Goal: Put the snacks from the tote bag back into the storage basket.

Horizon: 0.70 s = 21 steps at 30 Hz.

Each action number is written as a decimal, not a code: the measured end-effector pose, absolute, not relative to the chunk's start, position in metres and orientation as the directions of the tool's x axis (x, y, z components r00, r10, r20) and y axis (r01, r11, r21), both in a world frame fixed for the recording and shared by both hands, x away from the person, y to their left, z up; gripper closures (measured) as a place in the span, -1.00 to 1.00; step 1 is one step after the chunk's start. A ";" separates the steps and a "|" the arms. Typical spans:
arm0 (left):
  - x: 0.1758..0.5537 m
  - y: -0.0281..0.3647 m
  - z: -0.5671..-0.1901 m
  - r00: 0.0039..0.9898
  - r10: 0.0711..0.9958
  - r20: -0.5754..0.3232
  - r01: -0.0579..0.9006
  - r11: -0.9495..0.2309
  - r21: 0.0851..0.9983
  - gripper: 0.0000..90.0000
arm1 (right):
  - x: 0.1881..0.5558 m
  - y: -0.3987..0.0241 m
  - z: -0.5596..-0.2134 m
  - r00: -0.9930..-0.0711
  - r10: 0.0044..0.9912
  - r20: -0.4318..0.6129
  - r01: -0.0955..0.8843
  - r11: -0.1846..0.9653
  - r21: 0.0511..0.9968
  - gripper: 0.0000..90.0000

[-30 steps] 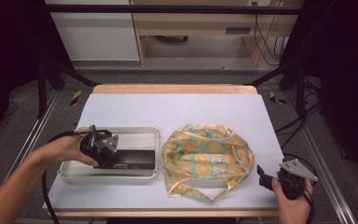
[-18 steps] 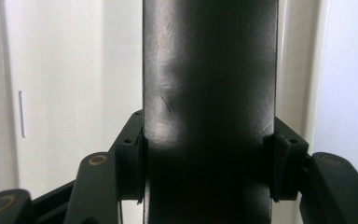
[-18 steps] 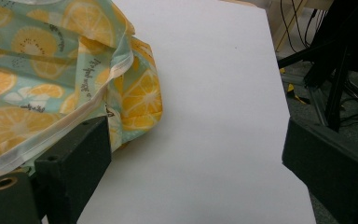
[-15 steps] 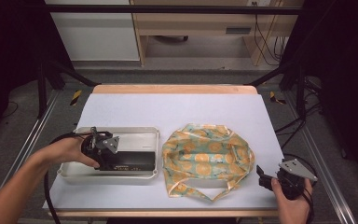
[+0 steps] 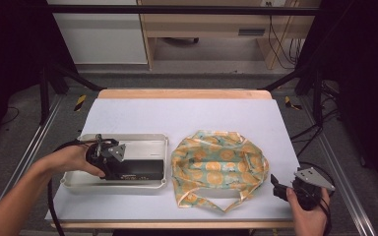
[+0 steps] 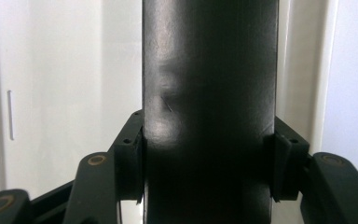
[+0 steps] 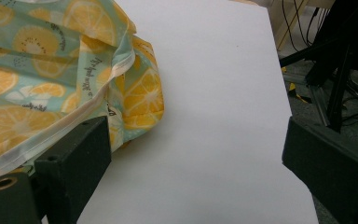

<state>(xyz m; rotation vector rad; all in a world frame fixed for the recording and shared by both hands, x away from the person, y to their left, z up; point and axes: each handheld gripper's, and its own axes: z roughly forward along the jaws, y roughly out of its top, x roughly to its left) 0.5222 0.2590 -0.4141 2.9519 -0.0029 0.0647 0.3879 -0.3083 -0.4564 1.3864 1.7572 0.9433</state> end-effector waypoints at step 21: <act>0.525 0.260 -0.411 0.997 0.057 0.045 0.047 -0.980 0.194 -0.43 | 0.388 -0.308 -0.457 -0.190 0.979 -0.077 0.477 0.161 0.864 -0.82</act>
